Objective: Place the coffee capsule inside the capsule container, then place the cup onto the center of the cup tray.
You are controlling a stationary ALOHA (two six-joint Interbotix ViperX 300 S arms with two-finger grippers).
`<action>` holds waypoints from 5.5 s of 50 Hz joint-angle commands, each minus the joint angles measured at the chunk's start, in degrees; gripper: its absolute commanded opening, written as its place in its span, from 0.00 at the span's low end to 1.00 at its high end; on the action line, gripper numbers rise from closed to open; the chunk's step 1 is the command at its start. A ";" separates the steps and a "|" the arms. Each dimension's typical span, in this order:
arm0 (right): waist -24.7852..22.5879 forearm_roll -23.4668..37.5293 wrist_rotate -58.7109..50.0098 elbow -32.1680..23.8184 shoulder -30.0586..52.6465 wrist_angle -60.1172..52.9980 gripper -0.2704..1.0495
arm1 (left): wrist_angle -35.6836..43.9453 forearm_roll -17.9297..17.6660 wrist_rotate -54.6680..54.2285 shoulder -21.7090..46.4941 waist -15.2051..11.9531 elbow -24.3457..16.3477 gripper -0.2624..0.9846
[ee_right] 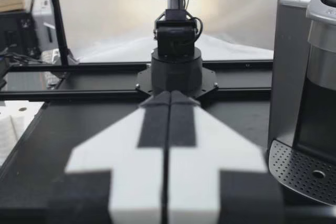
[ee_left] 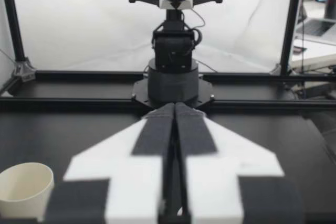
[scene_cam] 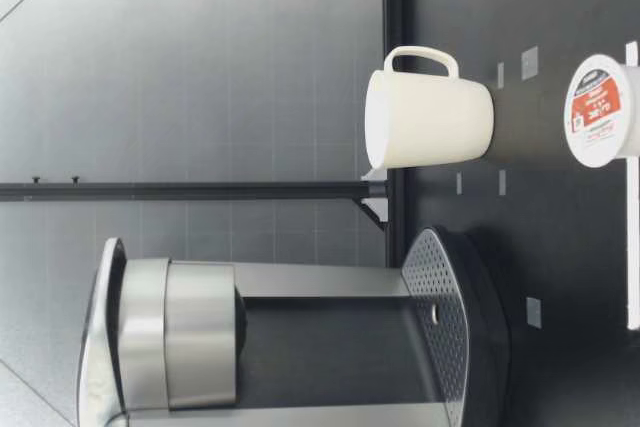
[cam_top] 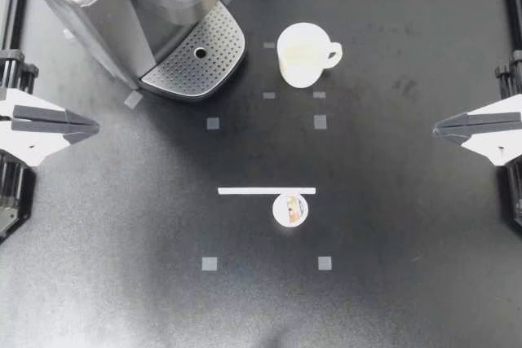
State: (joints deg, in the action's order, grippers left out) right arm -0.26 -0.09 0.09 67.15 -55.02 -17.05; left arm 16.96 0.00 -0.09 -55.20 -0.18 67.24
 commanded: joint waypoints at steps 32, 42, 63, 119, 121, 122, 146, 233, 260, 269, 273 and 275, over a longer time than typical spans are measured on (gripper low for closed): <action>0.18 -2.37 -3.43 -12.83 27.07 18.28 0.24 | 2.90 -0.09 0.18 0.53 -1.14 0.44 0.30; 0.18 -2.37 -3.43 -16.87 35.16 27.51 0.31 | 2.99 -0.18 0.70 0.53 -1.14 0.53 0.30; -2.64 -2.46 -3.43 -18.37 42.63 30.59 0.86 | 2.99 -0.18 0.88 0.53 -1.14 1.41 0.30; -4.13 -1.85 -0.97 -29.44 58.62 30.94 0.97 | 2.64 -0.09 1.32 0.53 -1.14 2.29 0.30; -4.04 -1.76 -0.97 -29.71 58.80 31.03 0.97 | 2.64 -0.09 1.23 0.44 -1.14 2.29 0.30; -4.13 -1.67 -0.97 -29.88 58.89 31.11 0.97 | 2.64 -0.09 1.32 0.53 -1.14 2.29 0.30; -4.04 0.09 -0.88 -32.61 61.52 32.08 0.97 | 2.46 -0.09 1.32 0.44 -1.14 2.37 0.30; -4.04 -5.36 -3.52 -21.27 48.69 5.63 0.65 | -28.65 -0.79 -0.26 19.69 -6.42 -20.21 0.30; -3.43 -5.89 -6.77 -12.57 47.64 -10.72 0.64 | -89.12 22.15 -10.28 46.76 -3.43 -56.16 0.30; -2.99 -5.80 -6.50 -11.51 47.37 -10.55 0.64 | -100.99 43.51 -14.50 55.02 4.57 -62.14 0.30; -2.72 -5.80 -6.42 -10.72 47.02 -10.63 0.64 | -103.36 50.27 -15.03 57.57 7.12 -62.58 0.30; -2.72 -5.71 -6.42 -10.28 46.67 -10.63 0.64 | -104.24 53.61 -15.56 58.71 8.17 -62.49 0.30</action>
State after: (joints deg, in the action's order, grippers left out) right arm -3.52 -5.80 -6.42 56.78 -6.50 -27.42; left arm -85.43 47.72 -15.03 2.72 6.06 6.24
